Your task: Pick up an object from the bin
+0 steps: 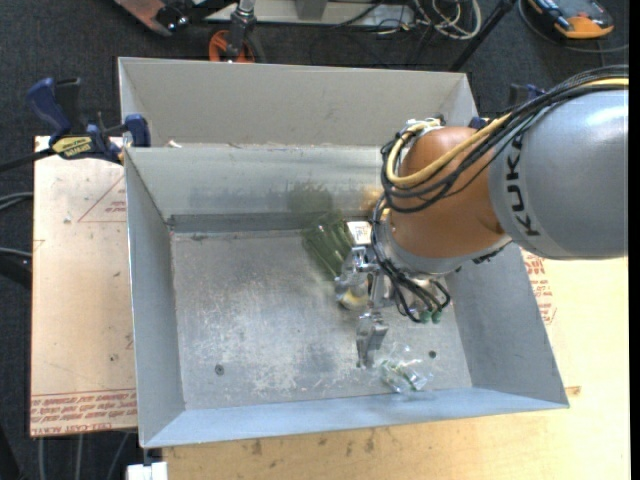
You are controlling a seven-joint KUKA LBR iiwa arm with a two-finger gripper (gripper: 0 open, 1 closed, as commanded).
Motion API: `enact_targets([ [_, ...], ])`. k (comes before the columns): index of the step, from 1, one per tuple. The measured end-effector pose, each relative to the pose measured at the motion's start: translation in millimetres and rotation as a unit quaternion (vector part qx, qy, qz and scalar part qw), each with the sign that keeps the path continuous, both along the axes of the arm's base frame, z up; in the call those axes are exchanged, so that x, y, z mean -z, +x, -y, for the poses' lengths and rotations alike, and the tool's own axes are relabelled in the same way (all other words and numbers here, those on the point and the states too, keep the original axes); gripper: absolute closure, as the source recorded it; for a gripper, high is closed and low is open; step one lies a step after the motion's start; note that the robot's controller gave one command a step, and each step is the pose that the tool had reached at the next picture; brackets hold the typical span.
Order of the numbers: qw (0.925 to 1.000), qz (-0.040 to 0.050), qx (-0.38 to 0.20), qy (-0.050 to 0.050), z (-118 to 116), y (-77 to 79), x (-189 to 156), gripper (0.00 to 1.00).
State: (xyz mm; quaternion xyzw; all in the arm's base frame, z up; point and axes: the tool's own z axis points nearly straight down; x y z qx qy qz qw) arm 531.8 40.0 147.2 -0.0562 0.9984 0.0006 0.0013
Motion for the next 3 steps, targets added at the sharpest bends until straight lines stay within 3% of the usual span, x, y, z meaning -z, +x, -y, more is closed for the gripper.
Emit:
enact_targets([
  [1,0.9996,-0.0026,0.028,0.0,21.2,20.4,7.6,0.0],
  [2,1.0,0.0024,-0.007,0.0,36.5,44.5,29.5,0.0],
  [3,0.9996,0.0007,-0.029,0.0,35.4,41.3,28.5,1.0],
])
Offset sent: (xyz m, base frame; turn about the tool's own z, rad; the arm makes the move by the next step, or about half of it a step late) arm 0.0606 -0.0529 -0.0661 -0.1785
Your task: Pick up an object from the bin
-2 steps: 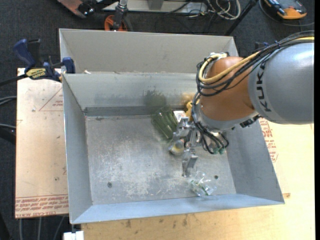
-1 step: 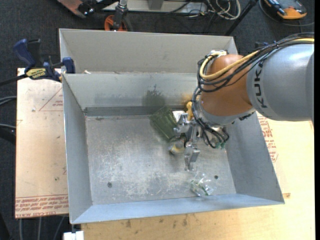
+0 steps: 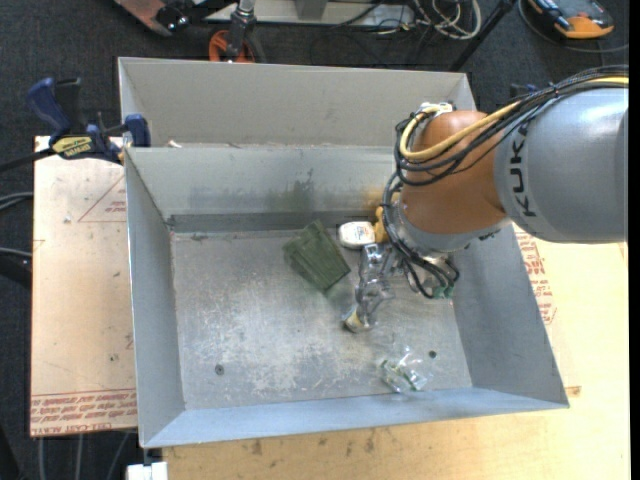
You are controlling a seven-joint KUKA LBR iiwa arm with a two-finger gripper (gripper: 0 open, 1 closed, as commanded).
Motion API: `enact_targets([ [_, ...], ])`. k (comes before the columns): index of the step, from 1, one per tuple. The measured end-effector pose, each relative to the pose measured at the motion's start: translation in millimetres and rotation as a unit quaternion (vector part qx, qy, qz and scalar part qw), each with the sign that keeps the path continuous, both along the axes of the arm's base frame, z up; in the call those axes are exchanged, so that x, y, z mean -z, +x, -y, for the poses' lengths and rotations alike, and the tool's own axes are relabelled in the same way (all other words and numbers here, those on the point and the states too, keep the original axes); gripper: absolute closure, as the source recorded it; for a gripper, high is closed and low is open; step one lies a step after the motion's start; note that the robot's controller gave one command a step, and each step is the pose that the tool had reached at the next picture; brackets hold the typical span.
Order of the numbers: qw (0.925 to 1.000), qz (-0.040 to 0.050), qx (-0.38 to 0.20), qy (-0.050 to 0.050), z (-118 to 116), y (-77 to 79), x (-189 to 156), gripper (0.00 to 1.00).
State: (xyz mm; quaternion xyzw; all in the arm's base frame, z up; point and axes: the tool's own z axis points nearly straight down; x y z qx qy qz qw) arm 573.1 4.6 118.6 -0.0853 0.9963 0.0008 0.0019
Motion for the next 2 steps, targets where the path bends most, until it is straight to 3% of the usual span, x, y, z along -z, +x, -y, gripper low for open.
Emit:
enact_targets([
  [1,1.0,0.0,0.0,0.0,0.0,0.0,0.0,1.0],
  [2,0.9998,0.001,-0.018,-0.001,-11.0,-0.6,-150.1,1.0],
])
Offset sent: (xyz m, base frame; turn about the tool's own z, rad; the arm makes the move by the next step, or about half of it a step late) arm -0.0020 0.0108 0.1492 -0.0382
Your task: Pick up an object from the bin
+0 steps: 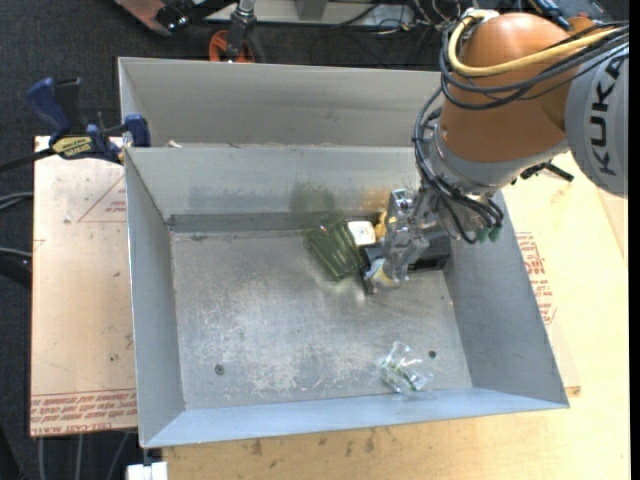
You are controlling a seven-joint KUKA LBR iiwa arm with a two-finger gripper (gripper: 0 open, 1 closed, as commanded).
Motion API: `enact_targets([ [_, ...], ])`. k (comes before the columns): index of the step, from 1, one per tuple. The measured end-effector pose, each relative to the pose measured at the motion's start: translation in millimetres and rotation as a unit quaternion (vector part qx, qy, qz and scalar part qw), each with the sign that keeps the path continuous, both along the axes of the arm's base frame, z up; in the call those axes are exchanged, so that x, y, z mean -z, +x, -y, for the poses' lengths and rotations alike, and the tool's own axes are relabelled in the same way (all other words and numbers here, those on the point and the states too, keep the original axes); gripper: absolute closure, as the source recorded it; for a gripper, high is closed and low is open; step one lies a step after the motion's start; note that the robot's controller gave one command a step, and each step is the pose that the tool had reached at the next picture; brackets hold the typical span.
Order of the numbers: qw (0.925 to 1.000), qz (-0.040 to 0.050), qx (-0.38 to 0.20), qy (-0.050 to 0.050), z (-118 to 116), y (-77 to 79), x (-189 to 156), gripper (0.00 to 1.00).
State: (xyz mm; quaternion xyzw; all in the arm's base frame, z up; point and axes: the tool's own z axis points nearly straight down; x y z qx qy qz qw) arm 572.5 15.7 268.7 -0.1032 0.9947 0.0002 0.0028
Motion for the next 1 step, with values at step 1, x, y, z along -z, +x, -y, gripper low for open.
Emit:
enact_targets([
  [1,1.0,-0.0012,0.0,0.0,0.1,-0.5,1.0,1.0],
])
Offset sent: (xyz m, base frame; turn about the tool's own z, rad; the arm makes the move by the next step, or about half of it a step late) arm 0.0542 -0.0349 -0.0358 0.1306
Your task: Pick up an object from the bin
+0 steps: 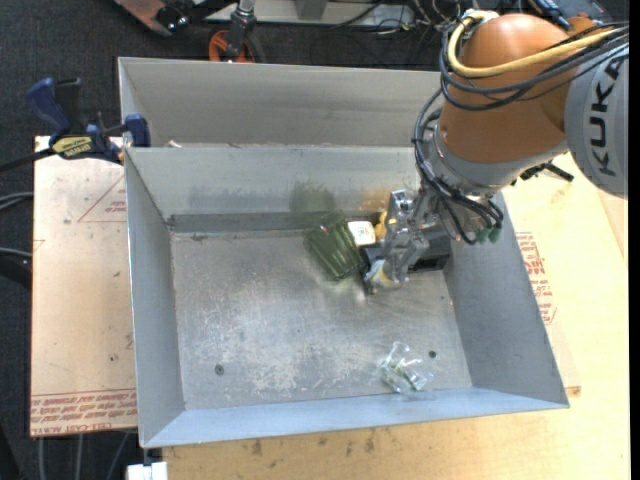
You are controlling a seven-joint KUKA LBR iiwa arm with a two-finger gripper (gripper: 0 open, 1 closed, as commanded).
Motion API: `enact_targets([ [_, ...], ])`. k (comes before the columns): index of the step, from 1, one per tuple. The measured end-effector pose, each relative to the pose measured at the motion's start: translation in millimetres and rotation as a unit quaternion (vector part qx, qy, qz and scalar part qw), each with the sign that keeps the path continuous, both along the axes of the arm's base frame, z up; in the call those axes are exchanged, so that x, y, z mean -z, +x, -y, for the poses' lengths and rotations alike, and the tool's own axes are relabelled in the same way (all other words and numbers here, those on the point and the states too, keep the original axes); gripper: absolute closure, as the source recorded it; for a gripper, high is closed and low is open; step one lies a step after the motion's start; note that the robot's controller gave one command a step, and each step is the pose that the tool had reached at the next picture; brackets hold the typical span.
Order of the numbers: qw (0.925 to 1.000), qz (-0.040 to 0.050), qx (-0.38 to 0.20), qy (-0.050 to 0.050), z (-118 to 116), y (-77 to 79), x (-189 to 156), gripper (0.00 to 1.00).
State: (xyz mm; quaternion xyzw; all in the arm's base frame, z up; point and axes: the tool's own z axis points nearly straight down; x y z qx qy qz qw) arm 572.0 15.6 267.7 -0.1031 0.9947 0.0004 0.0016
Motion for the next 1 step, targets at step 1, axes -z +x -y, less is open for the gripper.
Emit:
enact_targets([
  [1,0.9998,0.0016,0.021,0.0,10.8,20.0,11.1,1.0],
])
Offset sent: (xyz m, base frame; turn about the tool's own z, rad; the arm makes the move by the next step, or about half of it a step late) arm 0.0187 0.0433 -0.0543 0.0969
